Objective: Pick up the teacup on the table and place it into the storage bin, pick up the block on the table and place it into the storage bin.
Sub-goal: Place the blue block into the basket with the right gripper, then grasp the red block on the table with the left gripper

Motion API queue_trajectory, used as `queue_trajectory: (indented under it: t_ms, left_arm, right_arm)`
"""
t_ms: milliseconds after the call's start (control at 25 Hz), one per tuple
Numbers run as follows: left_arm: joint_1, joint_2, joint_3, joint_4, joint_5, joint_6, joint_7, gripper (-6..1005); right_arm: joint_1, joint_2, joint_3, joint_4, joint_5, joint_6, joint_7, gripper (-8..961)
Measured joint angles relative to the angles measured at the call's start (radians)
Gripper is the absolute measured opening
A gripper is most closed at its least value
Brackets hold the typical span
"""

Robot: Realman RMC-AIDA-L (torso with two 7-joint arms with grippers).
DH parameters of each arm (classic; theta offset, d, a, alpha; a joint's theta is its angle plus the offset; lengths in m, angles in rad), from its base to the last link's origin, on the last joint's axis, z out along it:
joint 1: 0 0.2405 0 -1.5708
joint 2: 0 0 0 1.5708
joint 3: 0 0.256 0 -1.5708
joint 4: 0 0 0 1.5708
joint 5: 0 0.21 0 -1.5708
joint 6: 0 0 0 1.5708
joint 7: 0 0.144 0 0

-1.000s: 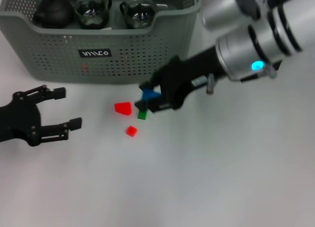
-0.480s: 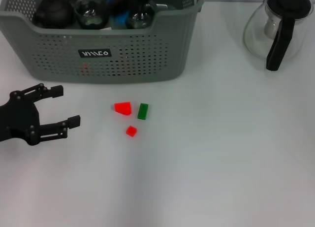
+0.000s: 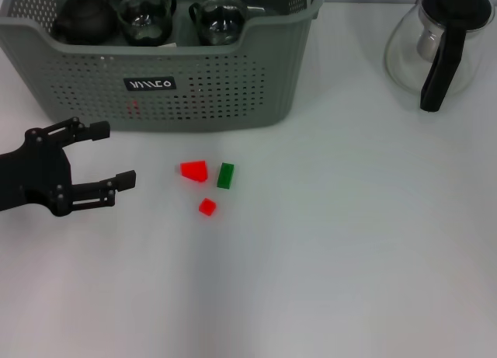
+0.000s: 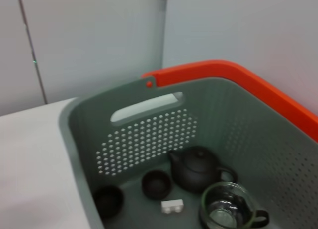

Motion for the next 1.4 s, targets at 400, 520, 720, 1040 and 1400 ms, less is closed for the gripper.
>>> queue_trajectory:
  t_ms: [400,520,720,1040,1400]
  left_arm:
    - [0.002,0.013,0.007,0.008,0.008,0.04,-0.004,871]
    - [0.007,0.014,0.016,0.035,0.01,0.057,-0.004,871]
    - [-0.009,0.013,0.087,0.119,0.02,0.087,-0.01,871]
    - [-0.078,0.009,0.109,0.145,0.036,0.087,-0.038,794]
    - [-0.151,0.032,0.165,0.119,0.083,0.063,-0.149,790]
  right_arm:
    - [-0.118,0.005,-0.118,-0.17,0.098,0.042,-0.025,577]
    - [-0.261,0.005,-0.189,-0.338,0.233,0.065,-0.093,823]
    - [-0.527,0.001,-0.231,-0.529,0.531,-0.016,-0.314,860]
    - [-0.673,-0.005,-0.12,-0.503,0.69,-0.404,-0.462,897]
    - [-0.681,-0.022,0.156,-0.203,0.687,-0.644,-0.598,897]
